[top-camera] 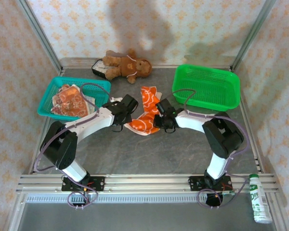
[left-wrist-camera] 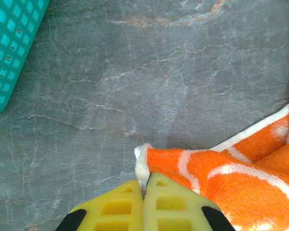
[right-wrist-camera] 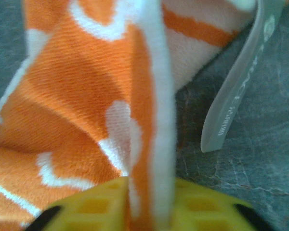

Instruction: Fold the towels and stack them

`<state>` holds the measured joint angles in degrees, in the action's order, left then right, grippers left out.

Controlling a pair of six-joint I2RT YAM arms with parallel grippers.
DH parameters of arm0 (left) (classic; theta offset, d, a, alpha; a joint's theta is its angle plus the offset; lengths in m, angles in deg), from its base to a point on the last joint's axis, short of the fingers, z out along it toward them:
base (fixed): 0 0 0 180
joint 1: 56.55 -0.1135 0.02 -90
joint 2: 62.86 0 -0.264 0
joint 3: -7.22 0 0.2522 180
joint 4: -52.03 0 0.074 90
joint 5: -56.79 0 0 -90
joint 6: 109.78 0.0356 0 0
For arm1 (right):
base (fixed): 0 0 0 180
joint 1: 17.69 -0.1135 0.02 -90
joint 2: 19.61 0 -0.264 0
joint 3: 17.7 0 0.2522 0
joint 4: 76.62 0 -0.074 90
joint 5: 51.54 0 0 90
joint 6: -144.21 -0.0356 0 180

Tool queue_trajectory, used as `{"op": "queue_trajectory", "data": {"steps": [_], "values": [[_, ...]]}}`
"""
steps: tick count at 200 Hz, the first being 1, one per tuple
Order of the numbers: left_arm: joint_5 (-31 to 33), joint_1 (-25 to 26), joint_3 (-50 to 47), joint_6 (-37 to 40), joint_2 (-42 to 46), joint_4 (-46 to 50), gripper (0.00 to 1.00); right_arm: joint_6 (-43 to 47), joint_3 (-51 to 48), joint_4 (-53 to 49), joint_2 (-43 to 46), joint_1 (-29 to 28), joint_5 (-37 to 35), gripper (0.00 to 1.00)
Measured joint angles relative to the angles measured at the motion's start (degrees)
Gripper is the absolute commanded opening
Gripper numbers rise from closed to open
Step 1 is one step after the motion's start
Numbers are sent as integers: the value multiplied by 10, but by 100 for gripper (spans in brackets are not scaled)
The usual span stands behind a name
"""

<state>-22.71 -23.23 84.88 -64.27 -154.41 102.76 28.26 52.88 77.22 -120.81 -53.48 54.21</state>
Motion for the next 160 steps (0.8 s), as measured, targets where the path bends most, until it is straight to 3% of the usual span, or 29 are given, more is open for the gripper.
{"op": "queue_trajectory", "data": {"steps": [9, 50, 124, 160], "values": [[-1, 0, 0, 0, 6, 0, 0, 1, -1, 1, 0, 1, 2, 0], [-10, 13, 0, 0, 25, 0, 0, 3, -11, -9, 66, 1, -5, 0], [-10, 138, 52, -6, 107, 11, 0, 70, -7, -186, 347, 9, -81, 0], [-10, 171, 53, -16, 115, 11, 0, 106, 21, -262, 382, 25, -92, 0]]}}
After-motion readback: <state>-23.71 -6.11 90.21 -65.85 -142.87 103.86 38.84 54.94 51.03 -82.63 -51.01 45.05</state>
